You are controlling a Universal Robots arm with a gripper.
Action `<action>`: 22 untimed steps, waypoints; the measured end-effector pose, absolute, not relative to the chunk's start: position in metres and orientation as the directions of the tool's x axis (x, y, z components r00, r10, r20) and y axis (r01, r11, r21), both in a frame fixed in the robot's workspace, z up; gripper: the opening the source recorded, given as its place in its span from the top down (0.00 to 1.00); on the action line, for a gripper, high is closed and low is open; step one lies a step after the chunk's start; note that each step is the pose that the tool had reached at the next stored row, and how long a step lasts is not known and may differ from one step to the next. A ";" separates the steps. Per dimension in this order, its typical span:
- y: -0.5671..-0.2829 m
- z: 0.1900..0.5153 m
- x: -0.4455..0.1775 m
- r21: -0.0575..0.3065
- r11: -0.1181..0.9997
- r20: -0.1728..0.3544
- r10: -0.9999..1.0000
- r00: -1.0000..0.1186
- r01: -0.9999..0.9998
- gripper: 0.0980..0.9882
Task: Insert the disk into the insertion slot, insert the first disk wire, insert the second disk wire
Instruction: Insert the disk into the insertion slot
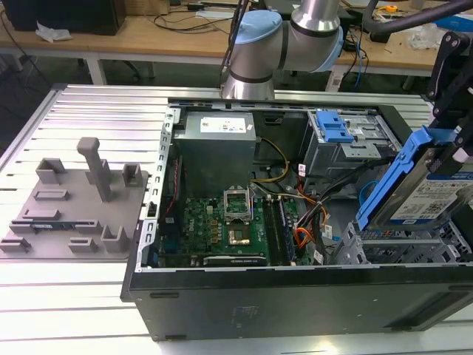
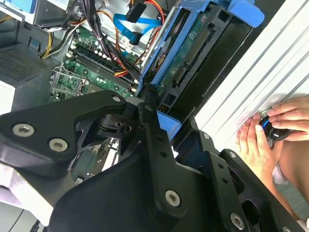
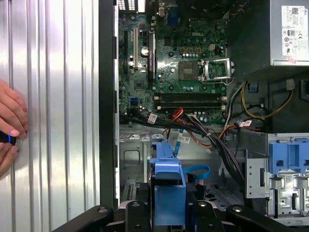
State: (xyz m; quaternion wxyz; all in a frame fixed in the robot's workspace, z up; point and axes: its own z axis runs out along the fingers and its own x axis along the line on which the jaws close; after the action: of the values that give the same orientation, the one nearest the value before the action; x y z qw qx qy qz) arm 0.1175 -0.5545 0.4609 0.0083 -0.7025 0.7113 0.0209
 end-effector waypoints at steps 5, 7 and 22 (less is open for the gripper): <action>-0.556 0.458 0.118 0.019 0.012 -0.041 -0.999 -0.013 -1.000 0.70; -0.556 0.456 0.118 0.019 0.012 -0.041 -0.999 -0.013 -1.000 0.70; -0.556 0.439 0.119 0.027 0.012 -0.041 -0.999 -0.013 -1.000 0.70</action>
State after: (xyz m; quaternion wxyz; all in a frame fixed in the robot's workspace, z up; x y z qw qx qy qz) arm 0.1188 -0.5558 0.4388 0.0051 -0.7025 0.7113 0.0239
